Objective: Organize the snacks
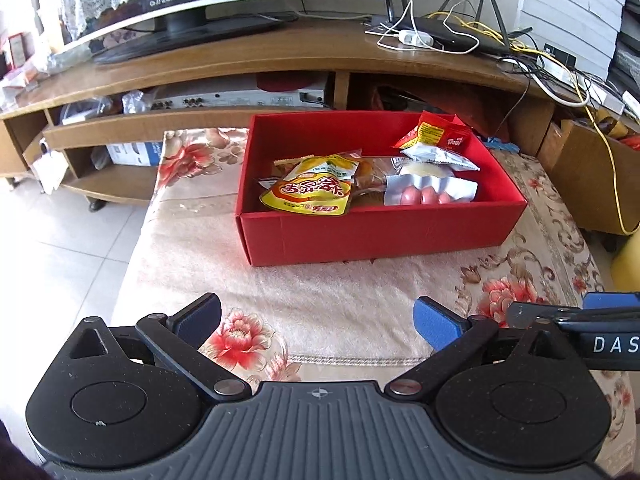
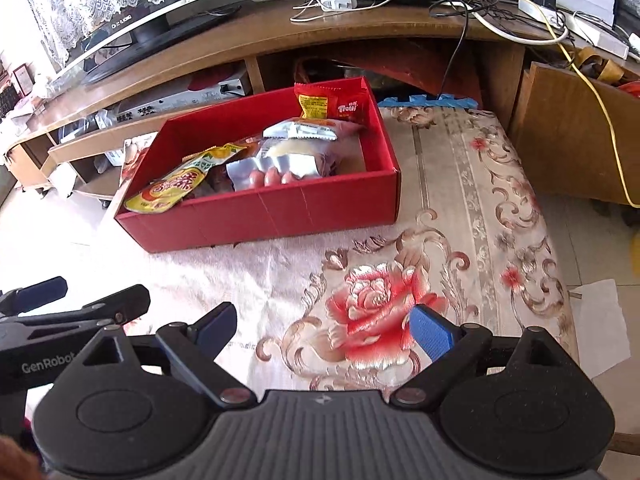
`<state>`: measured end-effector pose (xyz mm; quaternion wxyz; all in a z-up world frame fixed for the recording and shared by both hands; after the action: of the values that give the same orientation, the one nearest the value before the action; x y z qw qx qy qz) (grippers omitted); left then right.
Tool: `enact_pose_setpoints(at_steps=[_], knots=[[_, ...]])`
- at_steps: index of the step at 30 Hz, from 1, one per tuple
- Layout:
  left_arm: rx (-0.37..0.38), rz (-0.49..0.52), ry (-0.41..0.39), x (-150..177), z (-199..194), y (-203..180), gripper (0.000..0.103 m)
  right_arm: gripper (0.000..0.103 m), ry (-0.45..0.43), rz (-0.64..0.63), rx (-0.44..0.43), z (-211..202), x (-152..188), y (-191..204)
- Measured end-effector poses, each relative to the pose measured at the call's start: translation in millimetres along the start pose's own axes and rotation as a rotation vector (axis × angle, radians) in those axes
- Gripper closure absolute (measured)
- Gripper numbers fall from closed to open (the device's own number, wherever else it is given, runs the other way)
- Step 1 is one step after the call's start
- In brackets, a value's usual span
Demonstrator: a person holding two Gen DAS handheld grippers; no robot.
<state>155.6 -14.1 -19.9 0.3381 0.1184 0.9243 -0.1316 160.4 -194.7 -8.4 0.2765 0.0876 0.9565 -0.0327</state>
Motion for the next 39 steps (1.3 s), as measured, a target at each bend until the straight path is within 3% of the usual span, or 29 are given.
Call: enact_pose_setpoints(at_steps=[15,39], knots=[[0.076,-0.068,0.075,18,-3,-2,0.001,0.010,0.003,0.009,0.001,-13,18,-6],[0.040,-0.054,0.082,25,-1,-5,0.000,0.010,0.022,-0.005,0.008,-9,26,-5]])
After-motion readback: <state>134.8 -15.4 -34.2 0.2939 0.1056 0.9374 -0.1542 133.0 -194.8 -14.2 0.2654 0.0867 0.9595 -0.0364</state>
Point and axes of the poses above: each gripper's, at about its wrist camera, not at the fingertips, and z roughly the way its jaws point, y to its left, x to its underside, the point moved 6 cm from there along z, roughly the way its jaws point, and after that the axes turned 14 degrees about x, right-handed, at the moved point
